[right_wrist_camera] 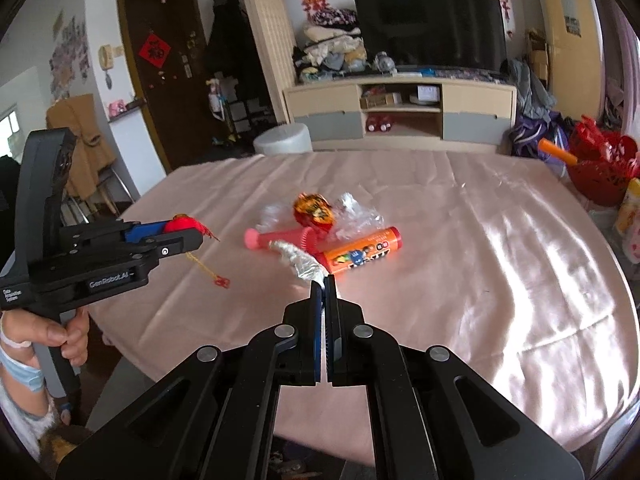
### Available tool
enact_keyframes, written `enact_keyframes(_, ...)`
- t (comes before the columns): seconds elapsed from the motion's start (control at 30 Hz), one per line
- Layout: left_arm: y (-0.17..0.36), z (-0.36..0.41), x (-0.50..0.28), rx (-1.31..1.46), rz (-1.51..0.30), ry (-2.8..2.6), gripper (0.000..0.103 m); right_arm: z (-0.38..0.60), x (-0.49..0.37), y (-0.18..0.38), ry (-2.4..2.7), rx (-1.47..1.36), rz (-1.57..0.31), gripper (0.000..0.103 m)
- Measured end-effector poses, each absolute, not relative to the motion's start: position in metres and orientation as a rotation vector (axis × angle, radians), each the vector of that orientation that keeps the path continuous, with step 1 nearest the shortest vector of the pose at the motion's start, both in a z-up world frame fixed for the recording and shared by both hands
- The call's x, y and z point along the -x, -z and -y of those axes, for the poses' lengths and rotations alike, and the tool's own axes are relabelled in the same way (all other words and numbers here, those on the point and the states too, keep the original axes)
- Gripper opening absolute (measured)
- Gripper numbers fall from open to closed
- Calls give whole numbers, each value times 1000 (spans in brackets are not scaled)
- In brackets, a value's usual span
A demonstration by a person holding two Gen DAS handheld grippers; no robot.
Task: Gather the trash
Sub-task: 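Grasp the red lantern ornament with the left tool while the right tool grasps the crumpled white paper, then carry both items down into the black bin and open both tools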
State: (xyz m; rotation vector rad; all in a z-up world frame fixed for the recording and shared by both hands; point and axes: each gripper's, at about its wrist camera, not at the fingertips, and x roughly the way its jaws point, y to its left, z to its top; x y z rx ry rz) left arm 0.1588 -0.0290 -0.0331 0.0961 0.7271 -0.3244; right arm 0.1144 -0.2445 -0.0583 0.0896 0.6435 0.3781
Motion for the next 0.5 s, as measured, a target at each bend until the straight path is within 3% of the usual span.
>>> enact_keyframes(0.5, 14, 32, -42, -81, -703, 371, 31, 250, -14, 30, -424, -84, -573, 3)
